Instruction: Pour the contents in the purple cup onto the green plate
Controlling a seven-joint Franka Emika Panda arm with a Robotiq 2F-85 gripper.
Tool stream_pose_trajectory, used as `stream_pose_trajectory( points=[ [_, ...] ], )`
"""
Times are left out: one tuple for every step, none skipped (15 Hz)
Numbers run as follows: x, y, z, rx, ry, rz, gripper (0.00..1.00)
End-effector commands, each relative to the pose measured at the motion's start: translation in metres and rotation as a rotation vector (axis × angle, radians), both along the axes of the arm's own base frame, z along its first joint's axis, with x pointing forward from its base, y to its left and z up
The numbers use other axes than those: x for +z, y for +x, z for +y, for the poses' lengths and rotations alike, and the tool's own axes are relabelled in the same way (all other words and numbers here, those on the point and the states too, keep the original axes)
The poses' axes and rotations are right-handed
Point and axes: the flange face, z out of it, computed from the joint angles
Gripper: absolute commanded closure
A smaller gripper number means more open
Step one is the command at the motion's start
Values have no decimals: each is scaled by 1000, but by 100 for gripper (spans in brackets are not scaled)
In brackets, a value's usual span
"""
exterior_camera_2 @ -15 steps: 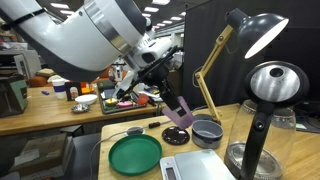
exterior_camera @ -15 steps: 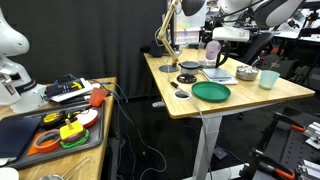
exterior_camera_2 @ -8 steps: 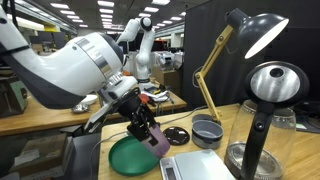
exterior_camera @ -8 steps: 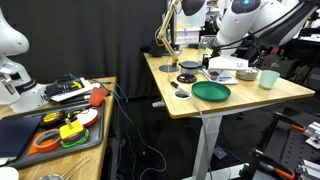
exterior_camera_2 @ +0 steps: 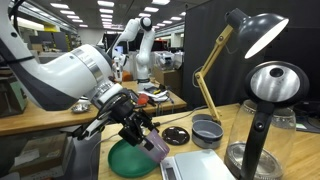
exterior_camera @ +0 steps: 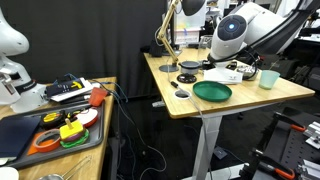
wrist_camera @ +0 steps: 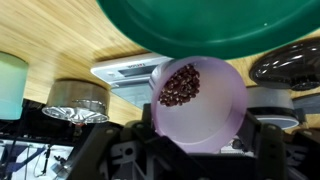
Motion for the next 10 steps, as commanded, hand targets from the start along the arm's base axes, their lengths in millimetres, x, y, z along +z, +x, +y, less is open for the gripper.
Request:
stream_pose_trajectory(
  points=[
    [-3, 3, 10, -30, -94, -29, 46],
    [-4, 3, 14, -34, -118, -33, 46],
    [-4, 3, 17, -40, -142, -36, 46],
    [-5, 3, 19, -47, -164, -37, 46],
    [-6, 3, 20, -61, -187, -37, 46],
    [-6, 4, 20, -79, -207, -36, 46],
    [-8, 5, 20, -97, -219, -29, 46],
    [-9, 6, 19, -112, -225, -18, 46],
    [-10, 7, 19, -127, -242, -13, 46],
    [-12, 9, 19, -145, -260, -9, 46]
  ],
)
